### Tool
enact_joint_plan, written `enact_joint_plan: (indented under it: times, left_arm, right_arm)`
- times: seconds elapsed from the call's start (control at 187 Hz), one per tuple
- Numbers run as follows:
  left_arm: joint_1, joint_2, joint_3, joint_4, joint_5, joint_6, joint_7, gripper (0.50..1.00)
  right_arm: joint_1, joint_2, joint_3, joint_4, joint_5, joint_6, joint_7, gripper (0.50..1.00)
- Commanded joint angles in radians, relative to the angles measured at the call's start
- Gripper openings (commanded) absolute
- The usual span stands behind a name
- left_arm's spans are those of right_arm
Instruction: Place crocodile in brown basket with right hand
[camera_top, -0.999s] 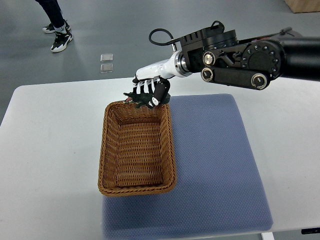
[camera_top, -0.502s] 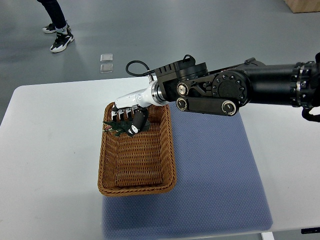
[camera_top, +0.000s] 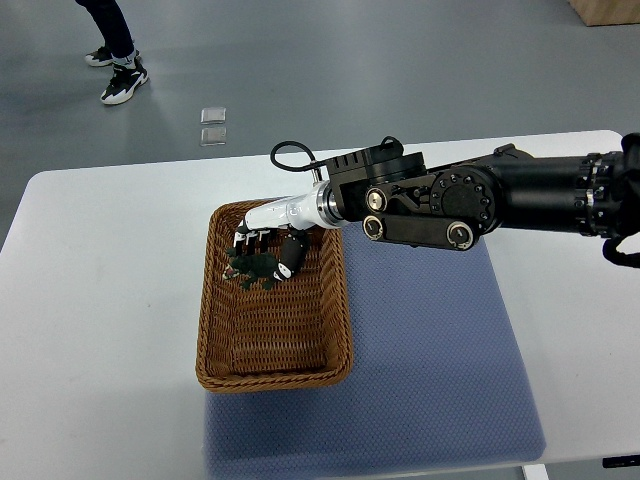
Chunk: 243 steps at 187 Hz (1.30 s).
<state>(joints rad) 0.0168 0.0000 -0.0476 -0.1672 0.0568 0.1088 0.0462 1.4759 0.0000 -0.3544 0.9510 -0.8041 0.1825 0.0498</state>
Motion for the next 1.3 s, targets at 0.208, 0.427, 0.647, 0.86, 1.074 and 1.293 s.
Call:
enact_joint_plan:
  times: [0.208,0.427,0.647,0.86,1.074,1.293]
  left_arm:
    - [0.000,0.000,0.000,0.000,0.000,0.000,0.000,1.000]
    - [0.000,0.000,0.000,0.002,0.000,0.000,0.000,1.000]
    - [0.000,0.000,0.000,-0.003,0.000,0.000,0.000,1.000]
    - [0.000,0.000,0.000,-0.006,0.000,0.000,0.000,1.000]
    - [0.000,0.000,0.000,-0.006,0.000,0.000,0.000,1.000]
    - [0.000,0.000,0.000,-0.006,0.000,0.000,0.000,1.000]
  right_arm:
    - [0.011,0.000,0.017,-0.001,0.014,0.002,0.009,0.913]
    - [0.043,-0.012,0.110,-0.003,0.023,0.014,0.018,0.915]
    - [-0.003,-0.179,0.285,-0.001,0.117,0.014,0.024,0.917]
    - [-0.224,-0.285,0.624,-0.026,0.269,0.008,0.033,0.919]
    - [-0.496,-0.249,1.072,-0.107,0.348,0.009,0.100,0.928]
    - [-0.652,-0.149,1.299,-0.173,0.473,0.002,0.182,0.928]
